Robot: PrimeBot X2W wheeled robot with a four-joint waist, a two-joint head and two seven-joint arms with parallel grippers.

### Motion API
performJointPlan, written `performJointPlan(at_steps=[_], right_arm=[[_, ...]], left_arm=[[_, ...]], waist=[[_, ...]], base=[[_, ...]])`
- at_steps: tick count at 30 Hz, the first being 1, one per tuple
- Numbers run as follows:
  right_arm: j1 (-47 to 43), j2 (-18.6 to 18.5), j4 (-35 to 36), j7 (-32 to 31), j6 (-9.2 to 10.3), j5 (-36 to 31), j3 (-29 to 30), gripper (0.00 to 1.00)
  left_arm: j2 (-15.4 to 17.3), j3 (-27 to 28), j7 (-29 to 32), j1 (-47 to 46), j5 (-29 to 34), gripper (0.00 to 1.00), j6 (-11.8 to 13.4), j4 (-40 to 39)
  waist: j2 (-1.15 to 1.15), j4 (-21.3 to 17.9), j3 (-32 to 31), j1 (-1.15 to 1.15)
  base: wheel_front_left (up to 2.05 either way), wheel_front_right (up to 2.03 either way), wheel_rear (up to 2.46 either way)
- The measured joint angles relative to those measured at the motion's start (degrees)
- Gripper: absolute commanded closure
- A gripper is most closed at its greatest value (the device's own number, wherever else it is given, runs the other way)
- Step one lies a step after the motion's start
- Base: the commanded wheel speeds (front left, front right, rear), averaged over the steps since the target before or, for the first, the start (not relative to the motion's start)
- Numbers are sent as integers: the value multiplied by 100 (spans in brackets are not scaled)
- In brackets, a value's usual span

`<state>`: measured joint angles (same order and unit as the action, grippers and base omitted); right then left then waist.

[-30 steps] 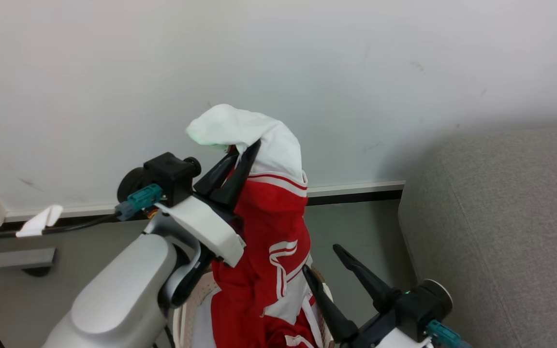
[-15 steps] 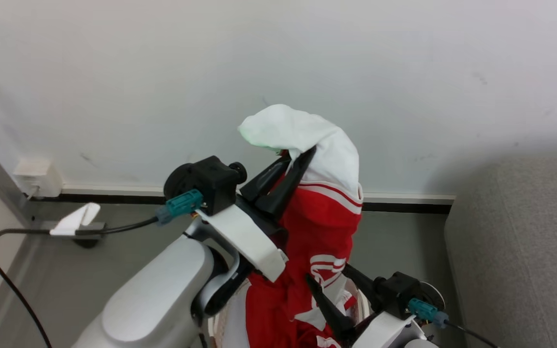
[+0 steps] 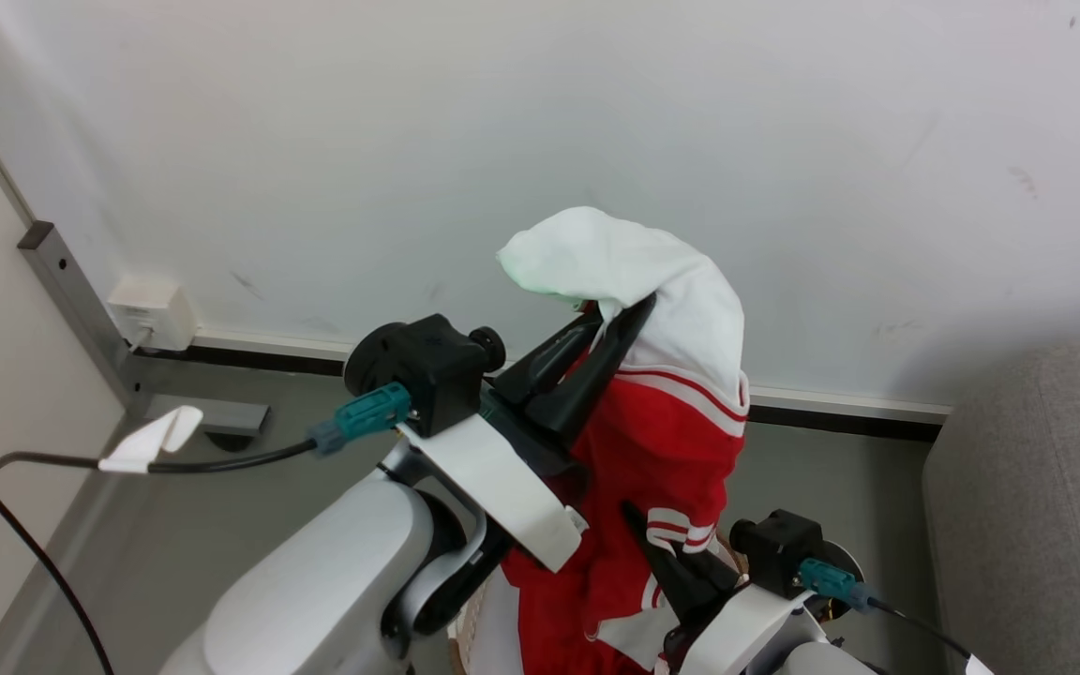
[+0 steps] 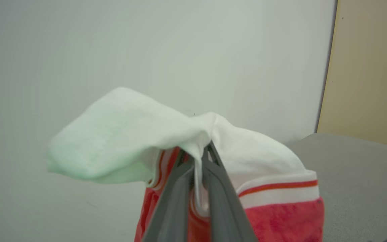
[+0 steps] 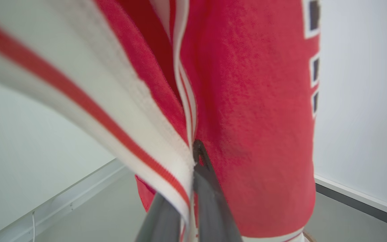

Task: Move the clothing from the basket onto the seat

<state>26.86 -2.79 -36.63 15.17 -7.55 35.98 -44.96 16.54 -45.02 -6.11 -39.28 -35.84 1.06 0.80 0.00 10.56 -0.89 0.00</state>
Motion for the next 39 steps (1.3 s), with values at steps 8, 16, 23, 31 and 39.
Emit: performJointPlan(at_steps=[8,16,23,31,39], right_arm=[[-121,1,322,1,0,9,508,100],[-526,-1,1033,0,0,-51,1501,100],[-794,-2,1612,0,0,-148,2057,100],[-884,-154,2241,-1,0,-227,2442,100],[-916,-445,2775,0,0,-390,2719,100]], left_arm=[[96,81,-54,96,-76,100,51,51],[264,163,-216,355,-136,100,85,375],[358,77,-313,636,-207,24,-25,449],[506,103,-586,1025,-336,0,-63,559],[571,12,-766,1135,-100,0,-165,580]], waist=[[0,-31,28,0],[0,-199,75,0],[0,-423,94,0],[0,-860,109,0],[0,-1453,149,0]], base=[[0,0,0],[0,0,0],[0,0,0],[0,0,0],[0,0,0]])
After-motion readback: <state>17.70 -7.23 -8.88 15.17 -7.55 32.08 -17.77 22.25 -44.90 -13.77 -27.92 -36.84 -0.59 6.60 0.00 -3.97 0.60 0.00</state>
